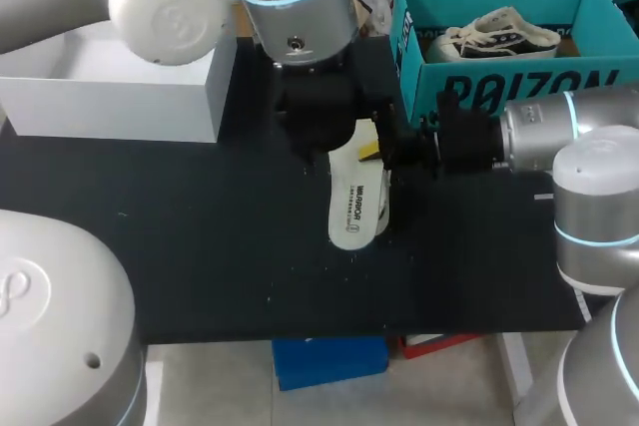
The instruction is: Take the shoe out of the shoebox, open the shoe tongue, remove and reinsert the insole, then place the shoe into the shoebox
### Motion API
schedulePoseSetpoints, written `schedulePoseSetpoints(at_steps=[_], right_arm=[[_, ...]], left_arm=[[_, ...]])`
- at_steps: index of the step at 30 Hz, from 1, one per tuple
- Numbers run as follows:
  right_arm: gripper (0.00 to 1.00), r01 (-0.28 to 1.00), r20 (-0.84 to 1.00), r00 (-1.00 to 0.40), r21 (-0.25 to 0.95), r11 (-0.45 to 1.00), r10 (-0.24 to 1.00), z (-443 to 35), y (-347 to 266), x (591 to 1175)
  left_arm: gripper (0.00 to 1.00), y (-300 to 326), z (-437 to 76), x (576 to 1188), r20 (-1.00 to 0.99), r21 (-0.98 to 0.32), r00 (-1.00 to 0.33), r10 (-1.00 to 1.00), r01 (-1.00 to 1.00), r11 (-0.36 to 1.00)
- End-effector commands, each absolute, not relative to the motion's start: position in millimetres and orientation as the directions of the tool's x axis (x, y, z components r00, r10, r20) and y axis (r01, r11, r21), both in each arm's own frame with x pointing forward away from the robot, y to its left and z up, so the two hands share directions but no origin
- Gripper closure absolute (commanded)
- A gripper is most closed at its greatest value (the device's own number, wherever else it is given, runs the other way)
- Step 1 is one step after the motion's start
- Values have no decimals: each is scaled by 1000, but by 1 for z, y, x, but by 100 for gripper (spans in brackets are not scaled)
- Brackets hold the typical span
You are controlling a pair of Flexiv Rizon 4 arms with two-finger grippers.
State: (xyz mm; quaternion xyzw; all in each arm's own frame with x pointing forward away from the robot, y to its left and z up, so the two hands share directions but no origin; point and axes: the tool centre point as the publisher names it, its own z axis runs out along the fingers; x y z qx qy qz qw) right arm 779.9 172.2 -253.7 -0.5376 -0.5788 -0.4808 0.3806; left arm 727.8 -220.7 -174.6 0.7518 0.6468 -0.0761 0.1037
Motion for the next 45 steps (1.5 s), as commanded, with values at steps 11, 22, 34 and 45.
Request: schedulePoseSetpoints(at_steps=[11, 22, 34, 45], right_arm=[[100, 988, 958, -132, 148, -43, 256, -254, 174, 780], [100, 988, 958, -132, 148, -43, 256, -254, 174, 780], [100, 988, 958, -132, 148, -43, 256, -254, 174, 780], [100, 988, 958, -132, 148, -43, 256, -254, 174, 780]], left_arm=[[0, -209, -168, 796, -266, 27, 163, 950, 987, -161], [0, -209, -173, 840, -261, 22, 167, 951, 986, -167], [0, -220, -176, 884, -254, 12, 139, 957, 990, -140], [0, -229, -175, 884, -263, 11, 124, 957, 992, -125]])
